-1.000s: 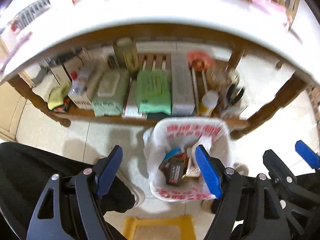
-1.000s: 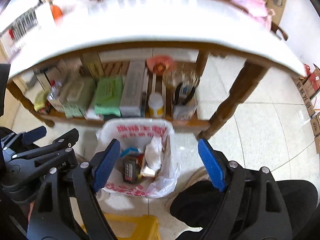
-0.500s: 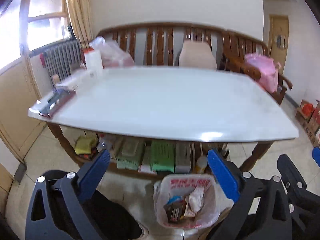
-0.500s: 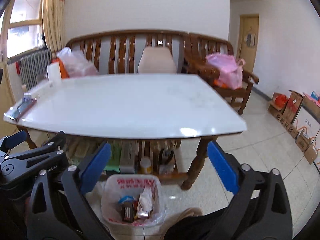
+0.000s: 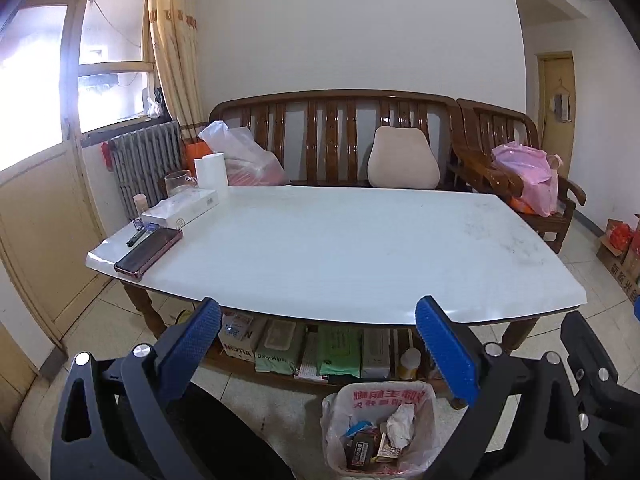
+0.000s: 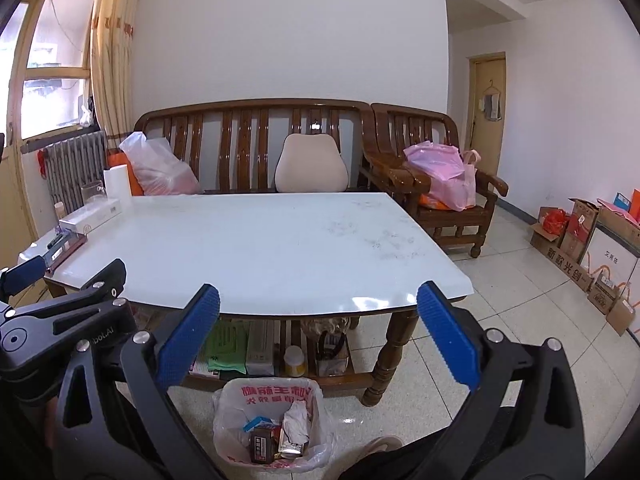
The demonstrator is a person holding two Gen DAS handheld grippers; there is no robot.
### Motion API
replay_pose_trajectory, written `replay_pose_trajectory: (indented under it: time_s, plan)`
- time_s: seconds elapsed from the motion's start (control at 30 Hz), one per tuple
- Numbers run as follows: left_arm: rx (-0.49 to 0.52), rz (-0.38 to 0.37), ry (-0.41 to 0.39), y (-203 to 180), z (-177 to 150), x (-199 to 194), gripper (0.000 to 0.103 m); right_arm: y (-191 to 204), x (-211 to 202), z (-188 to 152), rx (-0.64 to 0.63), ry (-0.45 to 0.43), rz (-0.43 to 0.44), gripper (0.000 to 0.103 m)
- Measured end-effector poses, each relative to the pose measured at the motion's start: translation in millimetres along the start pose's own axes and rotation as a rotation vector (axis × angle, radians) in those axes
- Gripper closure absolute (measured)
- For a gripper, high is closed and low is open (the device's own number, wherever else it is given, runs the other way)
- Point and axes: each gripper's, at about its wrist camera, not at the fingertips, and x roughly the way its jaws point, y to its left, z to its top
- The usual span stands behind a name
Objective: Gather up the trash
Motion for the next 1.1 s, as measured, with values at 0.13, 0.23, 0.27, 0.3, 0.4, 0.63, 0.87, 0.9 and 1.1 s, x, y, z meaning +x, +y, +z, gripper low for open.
replay_pose_trajectory:
  time_s: [0.13, 0.23, 0.27, 0.3, 0.4, 0.63, 0.87, 0.9, 1.1]
  plan:
    - [-0.002, 0.001, -0.014, 1.9, 1.1, -5.7, 0.007, -0.2, -6.0, 0.9, -0.004, -0.014, -0.012, 0.006]
    - [0.003, 0.0, -0.013, 1.3, 1.6, -7.4, 0.007, -0.2, -7.4, 1.0, 0.0, -0.015, -0.014, 0.006]
    - [0.004, 0.001, -0.014, 0.9, 1.3, -7.5, 0.007, 0.1, -7.6, 1.1, 0.0, -0.016, -0.015, 0.006]
    - [0.005, 0.002, -0.016, 1.1, 1.1, -7.0, 0.007, 0.1, -7.4, 0.7, 0.0, -0.016, -0.015, 0.006]
    - [0.003, 0.004, -0.015, 1.6, 0.9, -6.4, 0.007, 0.4, -7.7, 0.3, 0.0, -0.015, -0.017, 0.006]
    - [-0.001, -0.002, -0.001, 2.1, 0.7, -3.4, 0.007, 0.4, -9.2, -0.7, 0.0, -0.013, -0.018, 0.006]
    - [0.0, -0.001, 0.0, 0.6, 1.2, -3.3, 0.007, -0.6, -7.6, -0.4, 0.0, -0.011, -0.017, 0.006]
    - [0.0, 0.0, -0.001, 0.6, 1.2, -3.4, 0.007, -0.8, -7.6, -0.6, 0.0, -0.009, -0.017, 0.006]
    - [0.003, -0.001, 0.003, -0.2, 2.1, -2.6, 0.007, -0.2, -7.4, -0.8, 0.001, -0.008, -0.018, 0.006]
